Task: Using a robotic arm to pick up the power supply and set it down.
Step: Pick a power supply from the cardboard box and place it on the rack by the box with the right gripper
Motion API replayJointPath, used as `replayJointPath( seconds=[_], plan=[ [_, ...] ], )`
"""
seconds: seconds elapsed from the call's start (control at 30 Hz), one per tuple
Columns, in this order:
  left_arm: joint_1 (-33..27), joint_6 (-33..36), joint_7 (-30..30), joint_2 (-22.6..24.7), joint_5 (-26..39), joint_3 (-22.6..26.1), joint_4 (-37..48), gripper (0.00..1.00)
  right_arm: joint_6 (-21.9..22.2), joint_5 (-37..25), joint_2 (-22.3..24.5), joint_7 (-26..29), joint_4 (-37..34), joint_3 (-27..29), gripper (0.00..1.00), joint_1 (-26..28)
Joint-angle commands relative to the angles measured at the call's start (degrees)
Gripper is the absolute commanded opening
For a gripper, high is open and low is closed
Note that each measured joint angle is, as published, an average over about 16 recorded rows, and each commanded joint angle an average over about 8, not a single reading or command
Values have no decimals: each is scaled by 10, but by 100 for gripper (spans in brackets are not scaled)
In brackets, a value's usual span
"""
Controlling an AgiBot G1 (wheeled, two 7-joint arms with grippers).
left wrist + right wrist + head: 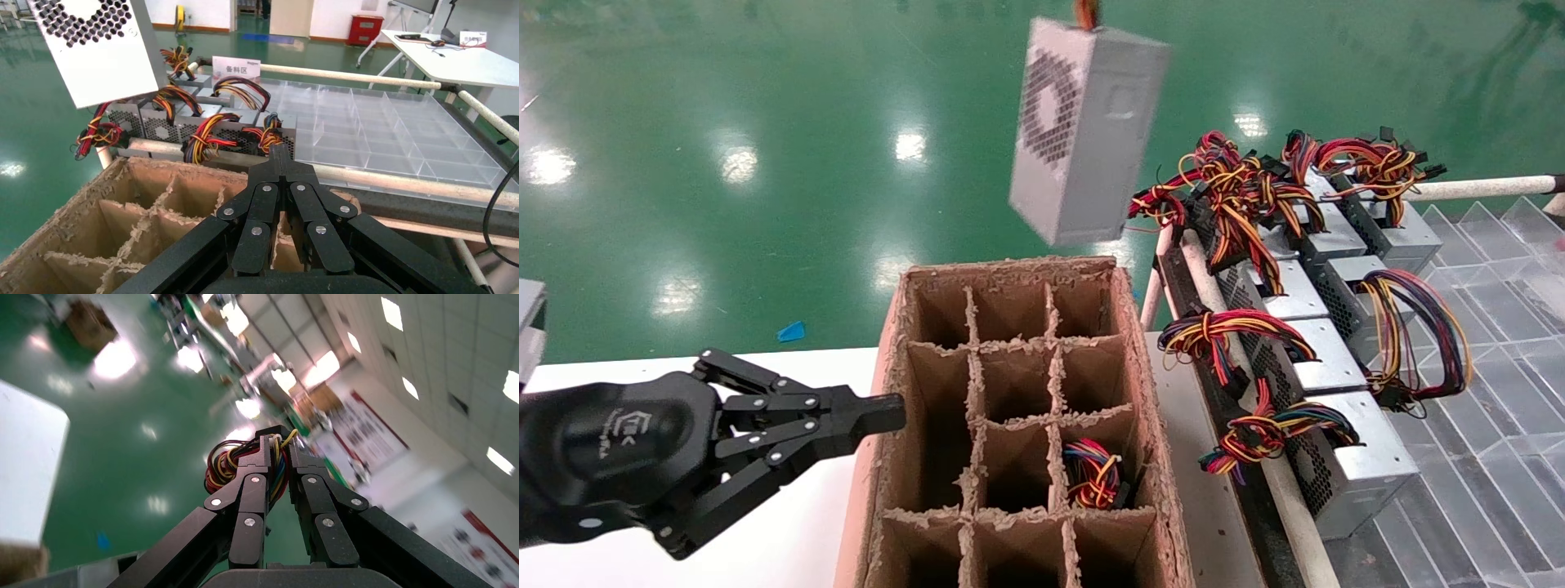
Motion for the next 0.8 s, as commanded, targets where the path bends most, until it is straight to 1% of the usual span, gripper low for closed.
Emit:
replayJointPath(
  seconds=[0.03,0.43,0.8],
  plan=[
    [0,0,0,0,0,0,0,0,1,-7,15,1,-3,-5,0,10],
    [0,0,0,0,0,0,0,0,6,-38,130,10,-22,-24,0,59],
    [0,0,0,0,0,0,0,0,3,-65,220,20,-34,-43,0,92]
  ],
)
